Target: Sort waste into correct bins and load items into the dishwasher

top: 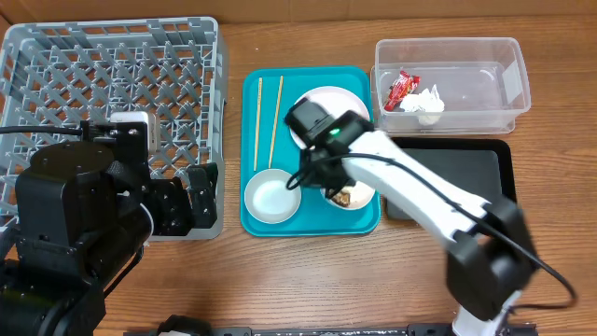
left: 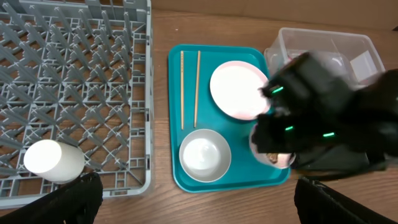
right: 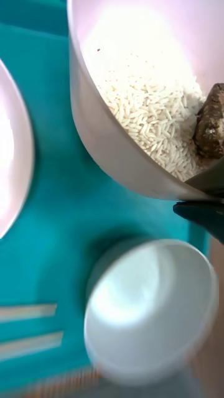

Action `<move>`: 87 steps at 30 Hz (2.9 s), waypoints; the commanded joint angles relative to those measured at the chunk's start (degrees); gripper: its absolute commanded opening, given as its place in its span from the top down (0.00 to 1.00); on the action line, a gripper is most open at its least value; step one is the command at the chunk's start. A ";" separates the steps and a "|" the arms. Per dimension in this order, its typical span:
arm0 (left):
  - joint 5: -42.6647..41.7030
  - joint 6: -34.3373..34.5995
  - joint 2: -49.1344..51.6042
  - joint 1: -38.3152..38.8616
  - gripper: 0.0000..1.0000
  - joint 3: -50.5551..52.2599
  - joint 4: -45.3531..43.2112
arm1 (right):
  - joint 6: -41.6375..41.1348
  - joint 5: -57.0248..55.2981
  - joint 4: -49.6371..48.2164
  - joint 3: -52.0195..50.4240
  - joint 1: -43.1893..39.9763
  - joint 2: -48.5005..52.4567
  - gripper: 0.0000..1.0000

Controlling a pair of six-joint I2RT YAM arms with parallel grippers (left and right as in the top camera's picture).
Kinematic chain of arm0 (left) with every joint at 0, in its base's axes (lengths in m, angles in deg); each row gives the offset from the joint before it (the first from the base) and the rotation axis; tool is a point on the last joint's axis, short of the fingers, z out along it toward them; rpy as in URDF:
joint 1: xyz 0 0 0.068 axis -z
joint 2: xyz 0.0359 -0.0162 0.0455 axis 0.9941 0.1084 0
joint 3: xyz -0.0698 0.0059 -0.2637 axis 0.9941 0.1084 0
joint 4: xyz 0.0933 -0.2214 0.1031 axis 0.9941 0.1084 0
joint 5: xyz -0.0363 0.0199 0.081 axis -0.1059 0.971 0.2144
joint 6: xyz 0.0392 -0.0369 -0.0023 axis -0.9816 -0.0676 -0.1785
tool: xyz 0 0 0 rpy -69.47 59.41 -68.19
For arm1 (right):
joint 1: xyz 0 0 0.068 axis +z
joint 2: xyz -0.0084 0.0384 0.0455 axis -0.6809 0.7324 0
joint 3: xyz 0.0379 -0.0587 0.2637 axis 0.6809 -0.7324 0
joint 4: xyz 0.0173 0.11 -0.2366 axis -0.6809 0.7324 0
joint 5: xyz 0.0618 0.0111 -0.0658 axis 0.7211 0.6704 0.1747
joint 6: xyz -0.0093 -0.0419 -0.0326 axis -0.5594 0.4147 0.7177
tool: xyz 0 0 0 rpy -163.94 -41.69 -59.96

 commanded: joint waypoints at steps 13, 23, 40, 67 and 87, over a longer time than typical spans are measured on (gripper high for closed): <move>0.39 0.76 -0.04 -0.07 0.00 -0.17 -0.02 | 18.12 31.26 5.53 1.20 -28.39 -4.79 0.96; 0.39 0.79 -0.04 -0.07 0.00 -0.17 -0.02 | 26.64 46.14 0.09 -10.95 -37.18 -4.79 0.96; 0.39 0.76 -0.04 -0.07 0.00 -0.17 -0.02 | 51.71 66.31 7.34 -16.28 -51.56 -4.79 0.96; 0.39 0.79 -0.04 -0.07 0.00 -0.17 -0.02 | 45.07 78.16 -2.82 -23.12 -59.19 -4.74 0.96; 0.39 0.79 -0.04 -0.07 0.00 -0.17 -0.02 | 39.34 76.83 0.68 -23.43 -59.17 -4.57 0.96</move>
